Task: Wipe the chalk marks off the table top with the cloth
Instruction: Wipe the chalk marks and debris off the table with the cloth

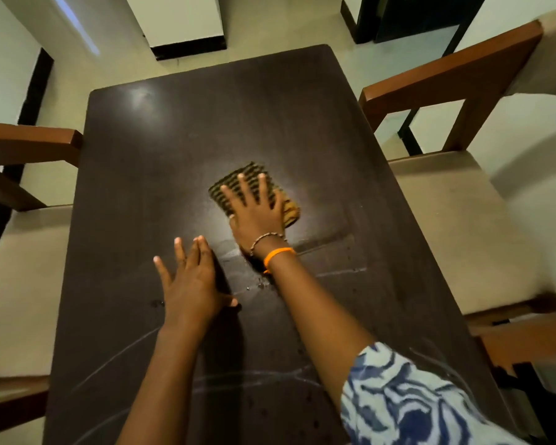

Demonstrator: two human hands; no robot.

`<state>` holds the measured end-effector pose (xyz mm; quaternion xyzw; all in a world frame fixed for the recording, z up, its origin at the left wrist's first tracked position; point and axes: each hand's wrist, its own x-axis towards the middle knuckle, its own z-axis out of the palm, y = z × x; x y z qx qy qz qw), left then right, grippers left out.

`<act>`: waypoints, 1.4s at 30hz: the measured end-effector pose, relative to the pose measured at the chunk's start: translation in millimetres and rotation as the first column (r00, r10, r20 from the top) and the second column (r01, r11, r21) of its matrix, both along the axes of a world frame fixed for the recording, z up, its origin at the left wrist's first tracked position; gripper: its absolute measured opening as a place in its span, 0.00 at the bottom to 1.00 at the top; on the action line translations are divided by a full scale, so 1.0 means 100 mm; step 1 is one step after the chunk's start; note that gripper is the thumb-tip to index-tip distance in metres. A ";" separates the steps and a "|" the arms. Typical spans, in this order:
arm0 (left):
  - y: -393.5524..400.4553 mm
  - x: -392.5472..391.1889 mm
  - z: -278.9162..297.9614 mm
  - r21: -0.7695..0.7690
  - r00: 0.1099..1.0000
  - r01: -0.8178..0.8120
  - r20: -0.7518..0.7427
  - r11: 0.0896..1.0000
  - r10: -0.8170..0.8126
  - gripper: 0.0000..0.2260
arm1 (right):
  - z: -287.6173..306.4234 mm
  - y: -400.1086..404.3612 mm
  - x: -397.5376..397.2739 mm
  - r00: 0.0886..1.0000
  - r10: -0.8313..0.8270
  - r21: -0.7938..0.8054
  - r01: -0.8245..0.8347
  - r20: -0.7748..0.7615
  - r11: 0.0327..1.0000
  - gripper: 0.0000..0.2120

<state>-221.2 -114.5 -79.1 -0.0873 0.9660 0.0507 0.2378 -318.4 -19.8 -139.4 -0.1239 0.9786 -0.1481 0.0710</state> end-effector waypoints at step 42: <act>0.01 0.21 -0.17 0.094 0.998 0.046 -0.040 0.995 -0.042 0.57 | -0.01 1.66 0.81 0.789 -0.613 0.071 0.614 -0.041 0.786 0.28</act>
